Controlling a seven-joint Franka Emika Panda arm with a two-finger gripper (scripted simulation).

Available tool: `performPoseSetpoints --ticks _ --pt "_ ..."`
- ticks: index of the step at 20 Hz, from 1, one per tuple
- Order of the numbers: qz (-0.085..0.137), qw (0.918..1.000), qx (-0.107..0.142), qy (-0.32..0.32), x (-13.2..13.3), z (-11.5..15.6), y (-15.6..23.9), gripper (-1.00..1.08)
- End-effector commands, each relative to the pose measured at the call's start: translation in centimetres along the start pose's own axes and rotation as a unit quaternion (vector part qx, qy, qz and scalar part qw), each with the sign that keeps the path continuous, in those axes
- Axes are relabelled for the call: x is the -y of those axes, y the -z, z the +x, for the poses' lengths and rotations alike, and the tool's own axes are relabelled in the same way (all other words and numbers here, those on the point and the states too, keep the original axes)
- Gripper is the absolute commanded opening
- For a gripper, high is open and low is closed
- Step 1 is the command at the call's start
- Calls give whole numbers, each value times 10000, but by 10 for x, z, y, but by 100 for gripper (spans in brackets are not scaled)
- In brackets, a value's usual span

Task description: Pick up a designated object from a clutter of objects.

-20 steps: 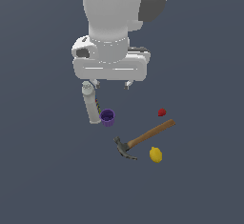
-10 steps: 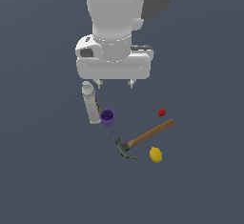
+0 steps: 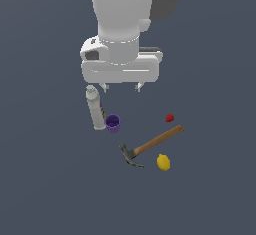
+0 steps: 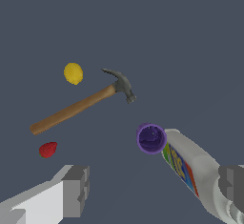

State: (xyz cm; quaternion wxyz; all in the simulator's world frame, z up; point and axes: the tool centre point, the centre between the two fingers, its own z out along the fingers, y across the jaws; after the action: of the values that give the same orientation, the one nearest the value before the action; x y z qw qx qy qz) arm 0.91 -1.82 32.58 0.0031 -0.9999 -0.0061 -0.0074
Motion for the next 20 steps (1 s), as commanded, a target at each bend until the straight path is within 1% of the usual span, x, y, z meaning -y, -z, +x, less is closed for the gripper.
performPoseSetpoints --ticks 1,6,11,16,20 --pt "3 10000 3 -23 1 2 -2 100" --pt "14 9999 7 -167 8 12 -10 100" --pt "31 9991 15 -413 19 29 -26 100" --pt "46 9970 29 -773 37 52 -51 100" --pt "51 9935 44 -1140 57 73 -79 100"
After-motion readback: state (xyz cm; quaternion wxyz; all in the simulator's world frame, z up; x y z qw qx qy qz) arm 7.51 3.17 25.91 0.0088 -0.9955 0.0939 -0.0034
